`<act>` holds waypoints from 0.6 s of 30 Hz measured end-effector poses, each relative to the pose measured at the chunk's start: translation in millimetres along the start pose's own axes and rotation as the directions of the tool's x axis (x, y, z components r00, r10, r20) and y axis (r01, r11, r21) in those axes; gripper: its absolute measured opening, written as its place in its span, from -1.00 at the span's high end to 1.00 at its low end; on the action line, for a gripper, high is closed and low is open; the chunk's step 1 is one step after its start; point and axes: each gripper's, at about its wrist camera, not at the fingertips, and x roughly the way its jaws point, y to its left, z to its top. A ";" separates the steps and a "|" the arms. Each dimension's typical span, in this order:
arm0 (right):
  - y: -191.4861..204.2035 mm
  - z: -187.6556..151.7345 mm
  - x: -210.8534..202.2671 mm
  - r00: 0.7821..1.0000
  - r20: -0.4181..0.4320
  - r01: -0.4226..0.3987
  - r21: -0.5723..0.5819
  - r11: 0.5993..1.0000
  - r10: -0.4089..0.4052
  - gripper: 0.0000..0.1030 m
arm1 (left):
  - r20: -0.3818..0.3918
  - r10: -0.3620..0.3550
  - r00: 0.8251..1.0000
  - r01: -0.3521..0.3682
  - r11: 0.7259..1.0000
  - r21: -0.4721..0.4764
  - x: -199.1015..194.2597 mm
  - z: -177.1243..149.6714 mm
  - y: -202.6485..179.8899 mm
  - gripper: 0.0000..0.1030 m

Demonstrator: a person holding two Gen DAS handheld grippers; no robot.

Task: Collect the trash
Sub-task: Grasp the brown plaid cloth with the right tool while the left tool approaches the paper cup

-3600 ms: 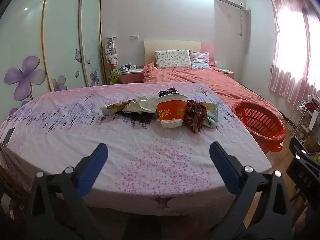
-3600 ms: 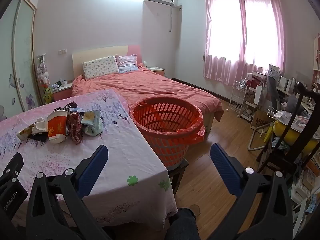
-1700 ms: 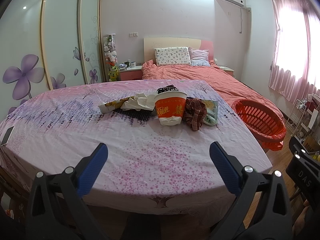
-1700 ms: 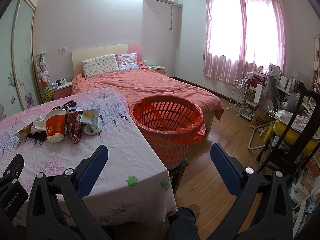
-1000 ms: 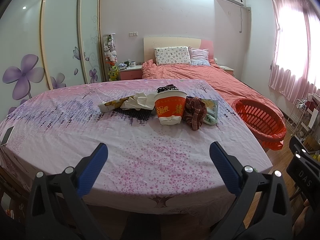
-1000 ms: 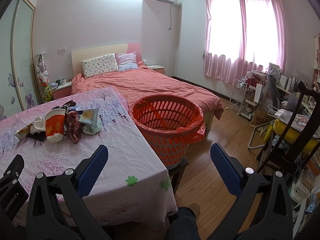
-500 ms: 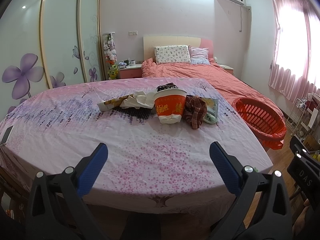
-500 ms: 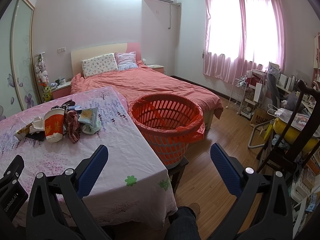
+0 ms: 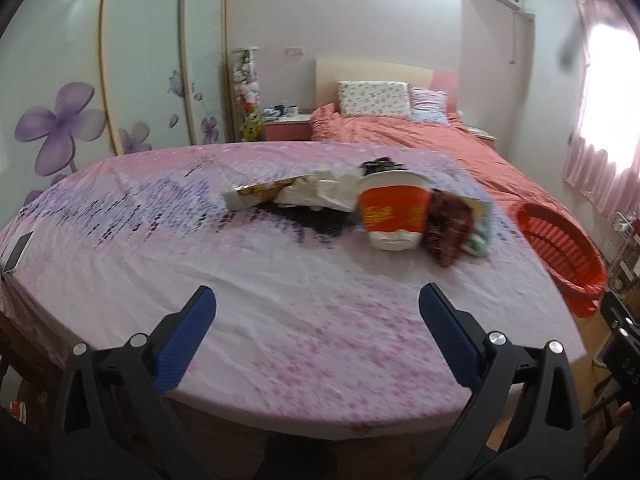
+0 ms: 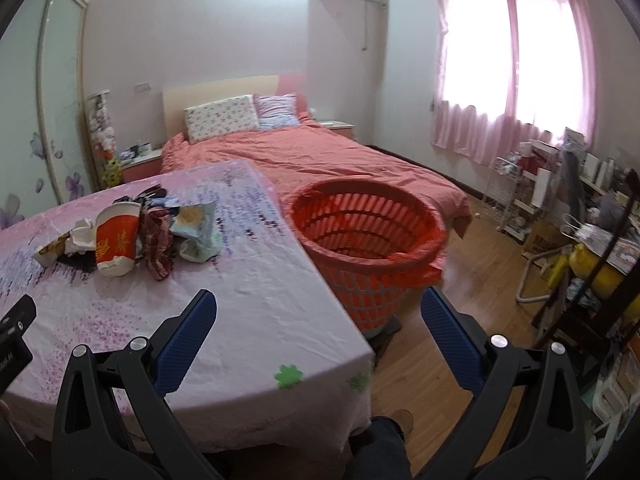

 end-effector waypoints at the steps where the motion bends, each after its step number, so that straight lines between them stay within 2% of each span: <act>1: 4.4 1.2 5.3 1.000 -0.007 -0.027 -0.007 1.000 0.027 -0.96 | -0.004 0.011 1.000 -0.011 1.000 -0.006 4.0 1.2 3.8 -0.93; 6: 27.8 9.5 21.4 0.990 -0.030 -0.137 -0.035 0.990 0.136 -0.91 | -0.013 0.050 0.999 -0.050 0.999 -0.017 24.9 10.2 19.5 -0.93; 11: 53.1 27.1 41.2 0.966 -0.065 -0.252 -0.046 0.967 0.249 -0.55 | -0.029 0.043 0.999 -0.044 0.999 -0.030 46.7 20.2 28.7 -0.93; 16: 81.1 35.4 65.8 0.929 -0.114 -0.361 -0.053 0.931 0.353 -0.10 | -0.038 0.029 0.999 -0.030 0.999 -0.026 63.4 26.0 30.7 -0.93; 18: 92.4 36.5 75.2 0.921 -0.131 -0.377 -0.066 0.924 0.366 -0.02 | -0.043 0.027 0.999 -0.028 0.999 -0.024 69.8 27.9 29.9 -0.93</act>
